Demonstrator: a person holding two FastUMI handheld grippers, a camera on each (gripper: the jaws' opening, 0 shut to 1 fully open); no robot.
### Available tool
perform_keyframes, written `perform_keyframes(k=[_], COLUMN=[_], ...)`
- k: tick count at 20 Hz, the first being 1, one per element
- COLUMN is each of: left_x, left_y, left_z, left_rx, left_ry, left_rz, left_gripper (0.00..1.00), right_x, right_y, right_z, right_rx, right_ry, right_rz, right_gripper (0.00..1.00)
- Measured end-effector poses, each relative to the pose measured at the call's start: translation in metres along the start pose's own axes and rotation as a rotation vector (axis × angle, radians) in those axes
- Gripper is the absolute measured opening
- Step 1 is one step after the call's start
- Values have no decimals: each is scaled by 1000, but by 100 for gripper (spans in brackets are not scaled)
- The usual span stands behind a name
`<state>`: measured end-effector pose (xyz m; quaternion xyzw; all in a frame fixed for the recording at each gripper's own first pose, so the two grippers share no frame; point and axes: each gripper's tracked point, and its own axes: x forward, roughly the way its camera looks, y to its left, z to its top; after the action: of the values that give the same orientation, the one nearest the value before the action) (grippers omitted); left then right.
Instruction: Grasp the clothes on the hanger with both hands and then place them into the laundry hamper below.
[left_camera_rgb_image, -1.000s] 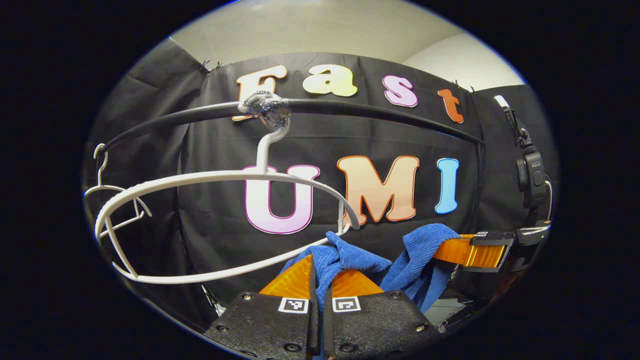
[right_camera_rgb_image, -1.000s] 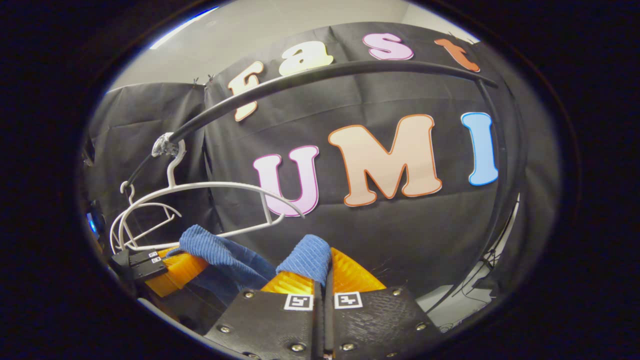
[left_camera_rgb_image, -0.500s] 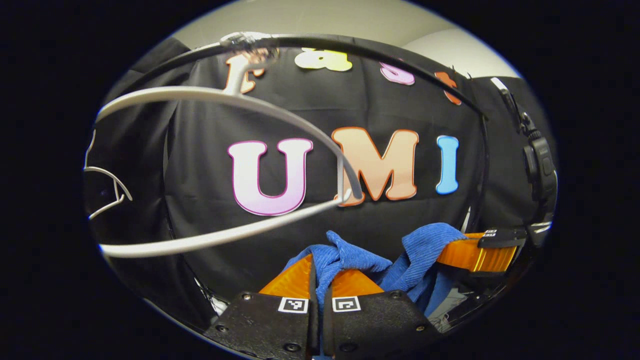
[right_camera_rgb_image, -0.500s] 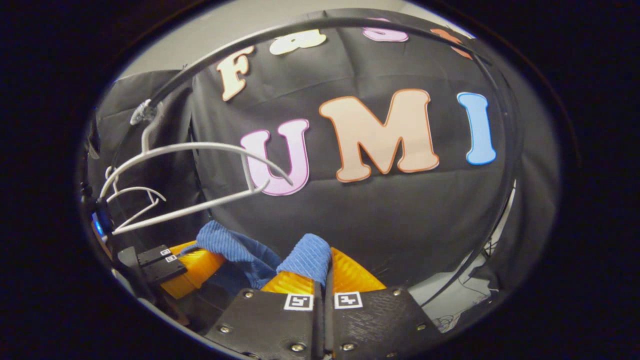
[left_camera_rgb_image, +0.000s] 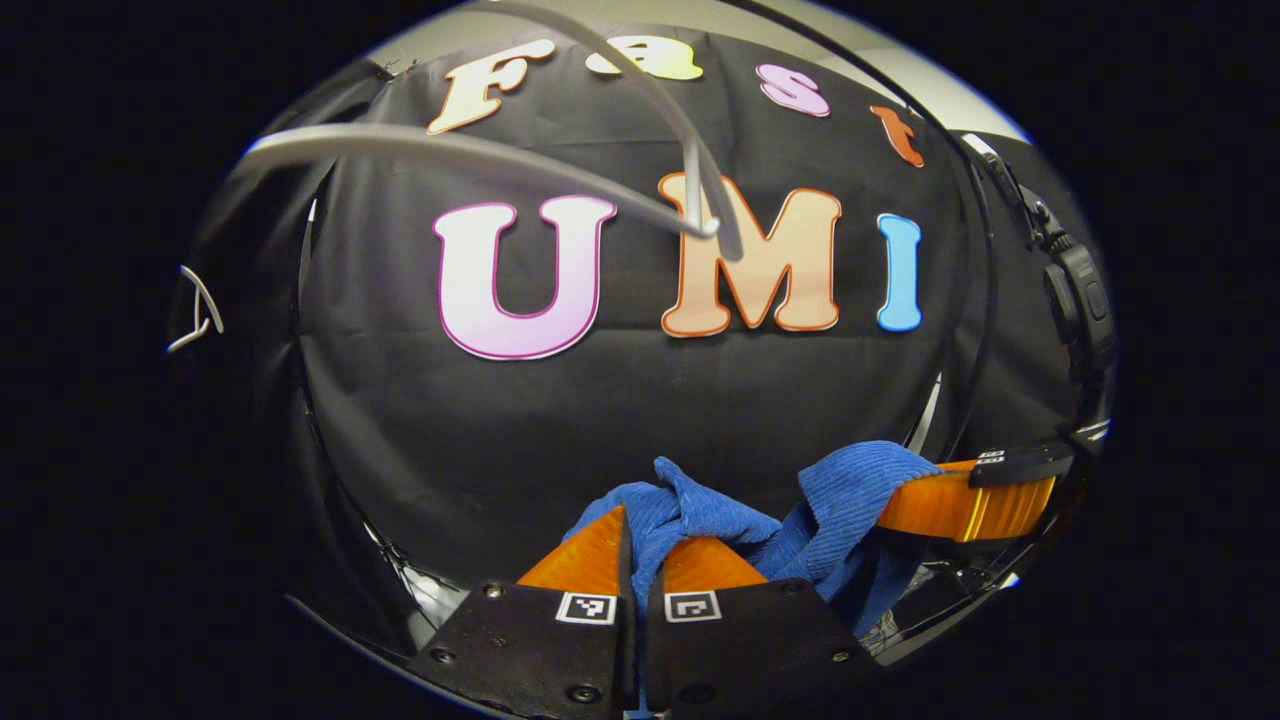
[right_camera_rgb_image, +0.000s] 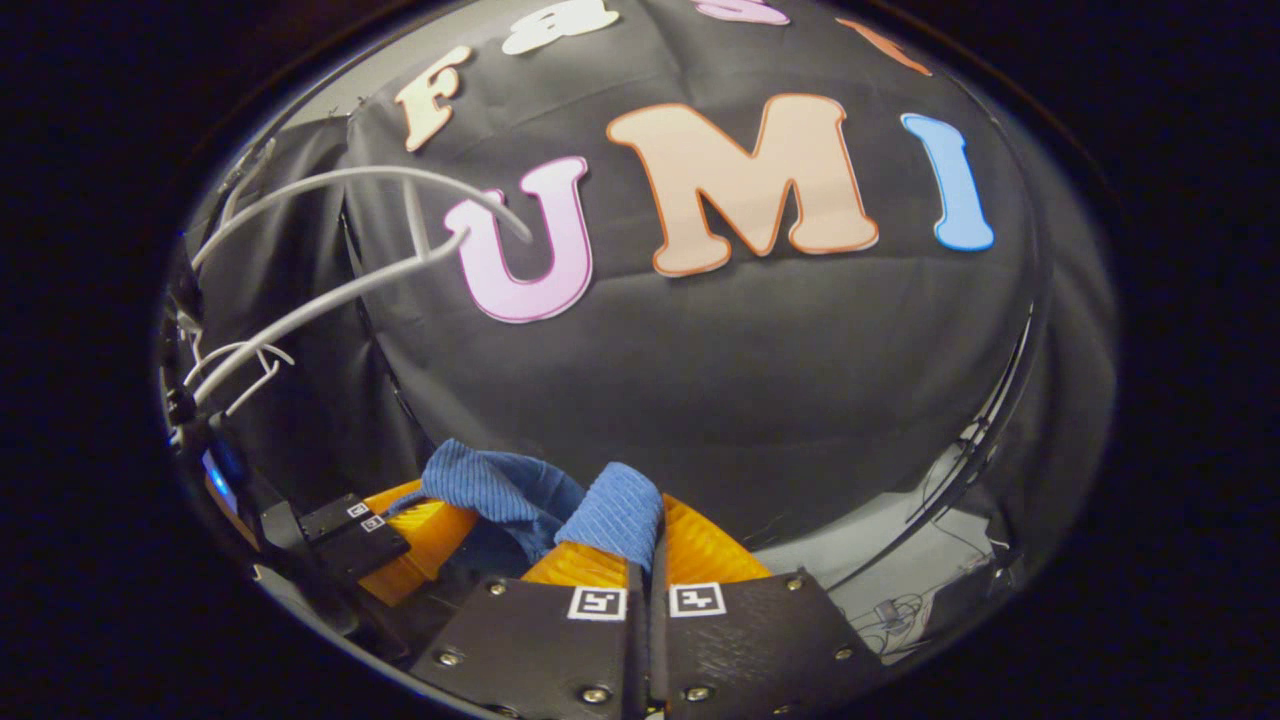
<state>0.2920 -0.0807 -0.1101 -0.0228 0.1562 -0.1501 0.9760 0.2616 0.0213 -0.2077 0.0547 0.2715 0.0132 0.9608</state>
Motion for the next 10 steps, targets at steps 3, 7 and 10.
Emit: perform_keyframes(k=[3, 7, 10], left_x=[10, 21, 27], left_y=[1, 7, 15], left_z=[-36, -92, -132], left_rx=[4, 20, -17], left_ry=[52, 167, 267], left_rz=[0, 13, 26], left_gripper=[3, 4, 4], right_x=[18, 43, 66], right_y=[-7, -13, -9], right_z=[-32, -75, -113], right_rx=[39, 40, 33], right_ry=[63, 151, 234], right_rz=[-28, -50, -42], right_gripper=[2, 2, 2])
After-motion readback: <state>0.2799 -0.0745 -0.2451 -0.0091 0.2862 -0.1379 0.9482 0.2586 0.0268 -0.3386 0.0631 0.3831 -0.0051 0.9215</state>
